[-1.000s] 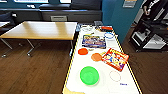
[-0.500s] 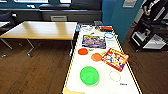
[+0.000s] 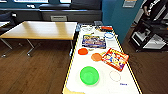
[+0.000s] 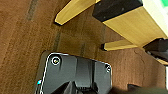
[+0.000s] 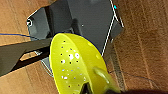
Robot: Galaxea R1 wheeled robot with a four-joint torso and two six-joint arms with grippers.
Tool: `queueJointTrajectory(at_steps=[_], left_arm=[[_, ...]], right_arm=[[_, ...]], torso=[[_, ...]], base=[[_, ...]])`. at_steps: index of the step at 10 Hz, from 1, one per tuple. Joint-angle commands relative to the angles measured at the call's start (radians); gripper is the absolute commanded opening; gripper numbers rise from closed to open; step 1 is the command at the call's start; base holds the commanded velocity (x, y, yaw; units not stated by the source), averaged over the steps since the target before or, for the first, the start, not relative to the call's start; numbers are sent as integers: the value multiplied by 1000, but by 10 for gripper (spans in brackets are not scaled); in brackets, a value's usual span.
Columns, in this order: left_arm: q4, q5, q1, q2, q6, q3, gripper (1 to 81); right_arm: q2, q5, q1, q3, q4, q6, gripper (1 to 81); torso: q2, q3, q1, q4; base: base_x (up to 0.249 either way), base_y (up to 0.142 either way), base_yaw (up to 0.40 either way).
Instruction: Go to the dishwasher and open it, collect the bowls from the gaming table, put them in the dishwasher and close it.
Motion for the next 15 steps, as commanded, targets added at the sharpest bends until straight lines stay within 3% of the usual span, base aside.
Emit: queueJointTrajectory(at_steps=[1,3,6,8,9,11,12,15], left_arm=[[-21,75,-181,-123,-60,126,811],[-104,152,-278,-128,-95,156,811],[-199,282,-476,-151,-102,205,811],[-293,382,-585,-159,-121,195,811],[-323,390,-618,-162,-152,189,811],[-329,431,-692,-151,-238,180,811],[-328,463,-732,-134,-261,171,811],[-319,546,-830,-7,-266,94,811]], right_arm=[[-9,-60,-5,-16,-26,-5,10],[0,-60,-5,-13,-30,-4,10],[29,-63,5,-30,-33,-4,10],[42,-66,6,-39,-33,-4,10],[43,-66,9,-42,-32,-4,10],[49,-72,15,-43,-33,-4,10],[52,-73,17,-43,-33,-4,10],[58,-73,22,-51,-33,-4,10]], torso=[[0,0,0,0],[0,0,0,0],[0,0,0,0],[0,0,0,0],[0,0,0,0],[0,0,0,0],[0,0,0,0],[0,0,0,0]], base=[[0,0,0],[0,0,0],[0,0,0],[0,0,0],[0,0,0],[0,0,0],[0,0,0],[0,0,0]])
